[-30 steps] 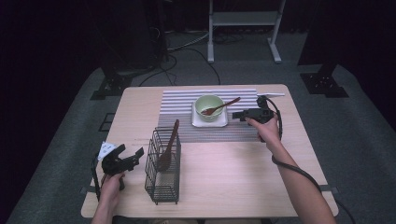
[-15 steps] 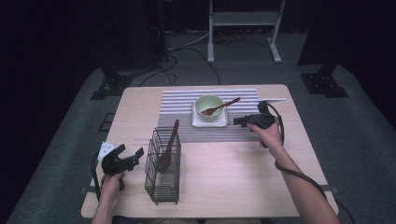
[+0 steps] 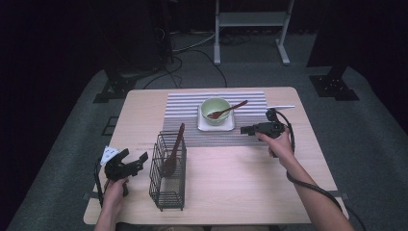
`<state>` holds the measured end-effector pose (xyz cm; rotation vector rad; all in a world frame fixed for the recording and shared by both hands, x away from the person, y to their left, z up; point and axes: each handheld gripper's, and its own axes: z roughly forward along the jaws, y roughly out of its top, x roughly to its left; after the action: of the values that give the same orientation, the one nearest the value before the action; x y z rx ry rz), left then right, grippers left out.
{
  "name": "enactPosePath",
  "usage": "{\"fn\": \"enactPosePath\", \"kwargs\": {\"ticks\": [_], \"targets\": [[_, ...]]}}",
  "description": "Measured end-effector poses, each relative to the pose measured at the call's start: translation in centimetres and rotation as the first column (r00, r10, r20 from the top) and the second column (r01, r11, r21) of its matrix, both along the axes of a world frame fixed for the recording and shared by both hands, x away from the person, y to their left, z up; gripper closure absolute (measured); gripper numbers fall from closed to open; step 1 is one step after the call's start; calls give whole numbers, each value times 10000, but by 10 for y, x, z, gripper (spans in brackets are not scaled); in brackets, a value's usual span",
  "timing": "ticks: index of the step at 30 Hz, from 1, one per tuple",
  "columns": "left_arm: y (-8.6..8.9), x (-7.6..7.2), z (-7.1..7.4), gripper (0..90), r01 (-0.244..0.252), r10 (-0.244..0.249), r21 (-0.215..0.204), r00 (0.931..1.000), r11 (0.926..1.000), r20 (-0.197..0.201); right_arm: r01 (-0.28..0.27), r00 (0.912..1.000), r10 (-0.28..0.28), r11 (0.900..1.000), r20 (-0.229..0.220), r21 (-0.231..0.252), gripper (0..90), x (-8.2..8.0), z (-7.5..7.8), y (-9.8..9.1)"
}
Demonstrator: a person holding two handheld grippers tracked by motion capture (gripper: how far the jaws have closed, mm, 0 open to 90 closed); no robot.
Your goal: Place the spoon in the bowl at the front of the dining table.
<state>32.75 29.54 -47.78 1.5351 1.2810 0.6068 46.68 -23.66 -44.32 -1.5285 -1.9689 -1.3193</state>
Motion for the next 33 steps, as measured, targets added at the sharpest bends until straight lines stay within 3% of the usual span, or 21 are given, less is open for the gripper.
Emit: {"fn": "enactPosePath", "kwargs": {"ticks": [33], "targets": [[0,0,0,90,-41,41,-33,10000,10000,-8,-513,9987,515,9977,-32,450,300,-34,-11,-2]]}}
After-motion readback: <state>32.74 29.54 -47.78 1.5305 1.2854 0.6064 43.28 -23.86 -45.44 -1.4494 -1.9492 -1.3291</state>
